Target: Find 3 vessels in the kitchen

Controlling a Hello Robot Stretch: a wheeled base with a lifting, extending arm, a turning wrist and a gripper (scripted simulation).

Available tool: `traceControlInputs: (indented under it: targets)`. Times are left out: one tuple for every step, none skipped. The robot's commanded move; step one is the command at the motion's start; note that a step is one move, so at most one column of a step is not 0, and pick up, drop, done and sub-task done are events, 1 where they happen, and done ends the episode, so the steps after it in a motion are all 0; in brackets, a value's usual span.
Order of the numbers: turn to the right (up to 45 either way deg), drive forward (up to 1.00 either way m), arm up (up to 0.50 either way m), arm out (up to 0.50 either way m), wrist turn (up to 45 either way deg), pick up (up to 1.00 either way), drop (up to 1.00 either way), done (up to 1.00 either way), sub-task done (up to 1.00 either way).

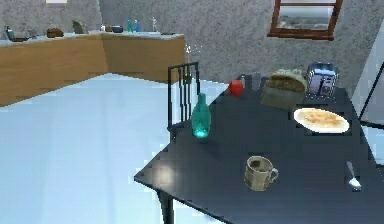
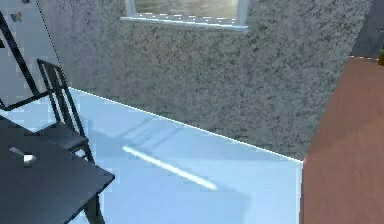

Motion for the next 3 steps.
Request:
traceControlInputs:
  targets:
    - [0.0,0.00,0.00,0.00,0.0,0.00,0.00,0.00,1.00]
    - [-33.0,0.00,0.00,0.00,0.0,0.00,0.00,0.00,0.00]
    - [-3.0,0.00,0.00,0.00,0.0,0.00,0.00,0.00,0.00]
